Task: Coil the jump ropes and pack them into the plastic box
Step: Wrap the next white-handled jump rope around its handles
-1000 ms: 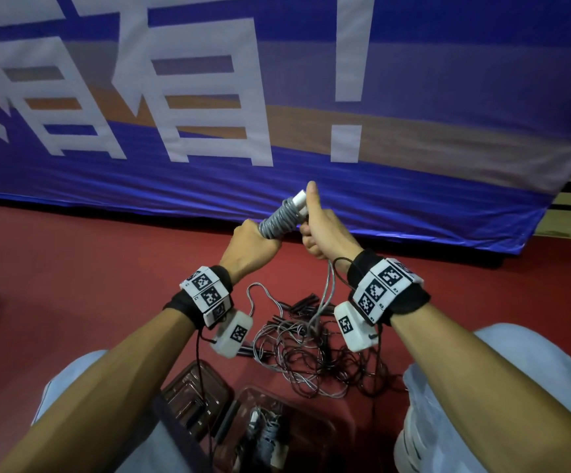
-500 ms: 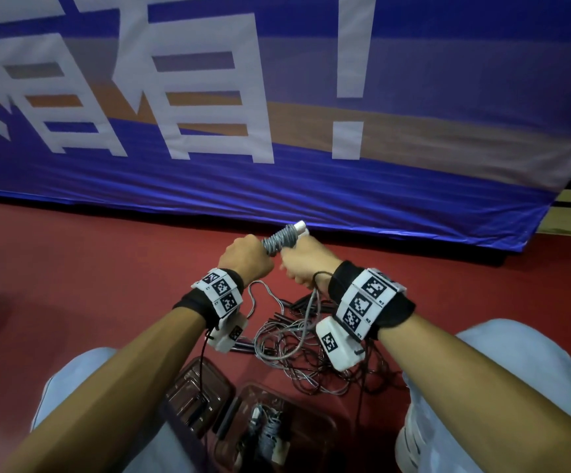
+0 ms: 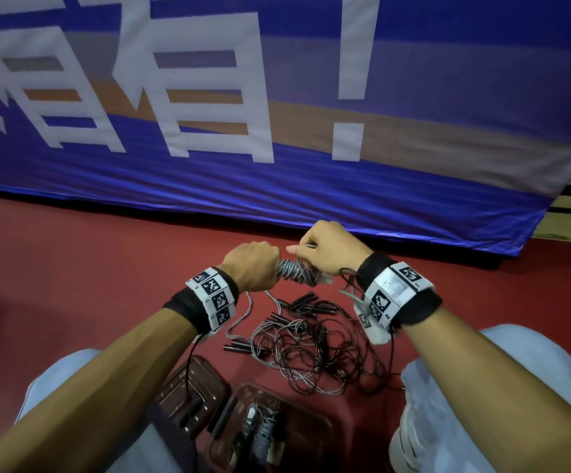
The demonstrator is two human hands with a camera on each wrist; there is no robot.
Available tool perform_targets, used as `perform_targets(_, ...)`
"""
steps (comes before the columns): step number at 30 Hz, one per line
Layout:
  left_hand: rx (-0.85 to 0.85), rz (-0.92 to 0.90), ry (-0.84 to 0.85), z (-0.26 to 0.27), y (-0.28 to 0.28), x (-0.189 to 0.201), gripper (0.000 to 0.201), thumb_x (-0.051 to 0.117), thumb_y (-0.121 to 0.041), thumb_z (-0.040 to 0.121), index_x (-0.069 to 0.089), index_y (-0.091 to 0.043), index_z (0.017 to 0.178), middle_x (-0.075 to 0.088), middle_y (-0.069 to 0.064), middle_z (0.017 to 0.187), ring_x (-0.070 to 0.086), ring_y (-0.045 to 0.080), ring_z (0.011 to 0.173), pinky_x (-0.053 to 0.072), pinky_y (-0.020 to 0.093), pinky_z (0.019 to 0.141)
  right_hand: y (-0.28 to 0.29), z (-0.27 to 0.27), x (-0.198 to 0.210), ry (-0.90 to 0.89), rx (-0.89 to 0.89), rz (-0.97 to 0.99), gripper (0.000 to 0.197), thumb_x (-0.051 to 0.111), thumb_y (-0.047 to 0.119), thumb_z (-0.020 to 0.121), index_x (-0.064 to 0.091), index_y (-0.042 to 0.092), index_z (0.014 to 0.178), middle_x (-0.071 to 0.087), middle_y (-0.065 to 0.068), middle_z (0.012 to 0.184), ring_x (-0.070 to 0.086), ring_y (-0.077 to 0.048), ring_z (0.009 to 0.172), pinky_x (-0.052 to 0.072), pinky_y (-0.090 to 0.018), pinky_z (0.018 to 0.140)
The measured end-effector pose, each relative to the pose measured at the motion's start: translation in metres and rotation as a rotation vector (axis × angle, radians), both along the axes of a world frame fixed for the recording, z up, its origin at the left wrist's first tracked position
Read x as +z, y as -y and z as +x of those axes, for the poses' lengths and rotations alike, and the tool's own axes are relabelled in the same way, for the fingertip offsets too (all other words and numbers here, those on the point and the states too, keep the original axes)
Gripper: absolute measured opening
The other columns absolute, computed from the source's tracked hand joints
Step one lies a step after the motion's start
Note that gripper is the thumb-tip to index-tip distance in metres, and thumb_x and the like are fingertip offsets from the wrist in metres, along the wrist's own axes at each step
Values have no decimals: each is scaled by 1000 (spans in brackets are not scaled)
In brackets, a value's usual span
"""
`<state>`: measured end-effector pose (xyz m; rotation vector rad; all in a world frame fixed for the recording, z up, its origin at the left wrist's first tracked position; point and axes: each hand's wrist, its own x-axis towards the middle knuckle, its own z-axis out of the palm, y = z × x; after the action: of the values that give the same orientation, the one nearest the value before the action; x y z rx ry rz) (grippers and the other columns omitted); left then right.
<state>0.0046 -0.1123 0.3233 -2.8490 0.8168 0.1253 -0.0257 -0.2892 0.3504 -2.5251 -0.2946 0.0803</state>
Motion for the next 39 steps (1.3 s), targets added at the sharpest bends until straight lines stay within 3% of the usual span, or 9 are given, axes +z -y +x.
perform_targets(5,-247,92,131,-2,-12,19,31,49,-39,94,60,-13,81,69,11,87,66,37,77,40,34,61,7,-6,11,-30,203,96,46,70,52,92,66,20,59,51,2,51,37,-8,49,31,-22,51)
perform_targets(9,-342,32,259,-11,-20,44,27,54,-33,88,60,-12,72,65,12,70,62,40,66,33,33,57,6,-4,16,-5,189,285,59,79,62,76,63,7,61,45,-14,57,33,-21,54,29,-35,56)
perform_targets(12,-393,-106,292,-16,-29,52,23,69,-24,71,53,-15,57,51,6,46,48,36,40,26,28,47,3,-4,15,-1,178,417,80,79,65,69,45,-6,58,30,-8,54,23,-21,52,21,-32,53)
perform_targets(17,-328,-526,312,-15,-29,56,24,47,-32,72,51,-15,55,50,4,45,43,33,40,31,29,43,-16,-1,9,-32,60,687,109,61,98,51,51,-11,57,44,-12,53,35,-17,46,29,-24,45)
perform_targets(21,-185,-741,274,-20,-19,61,32,58,-19,74,35,-20,51,47,4,43,35,25,38,25,26,48,-39,0,-4,12,-20,798,23,52,59,96,50,39,85,44,7,53,35,-8,47,34,-25,54)
perform_targets(27,50,-743,151,-9,-12,55,31,63,-15,71,44,-16,47,53,2,46,52,24,44,41,31,43,-74,5,-25,-121,-301,961,44,29,21,107,31,21,64,29,10,41,23,-8,37,17,-18,45)
perform_targets(30,157,-680,126,-3,-10,49,29,63,-20,74,46,-14,51,53,4,51,52,31,50,39,32,47,-77,8,-32,-161,-336,803,37,34,33,93,42,25,58,42,7,49,35,-14,46,27,-26,48)
perform_targets(35,284,-552,89,5,-8,40,34,66,-24,78,42,-11,57,49,8,61,50,36,61,36,33,56,-81,-9,-33,-136,-198,459,33,22,20,107,47,10,87,49,-13,69,43,-25,62,30,-33,54)
perform_targets(39,251,-382,65,6,0,31,21,59,-8,79,43,-7,65,42,5,65,59,40,76,38,38,60,-69,-14,-25,-122,-167,362,40,34,18,105,36,13,65,35,-5,57,29,-19,51,18,-33,50)
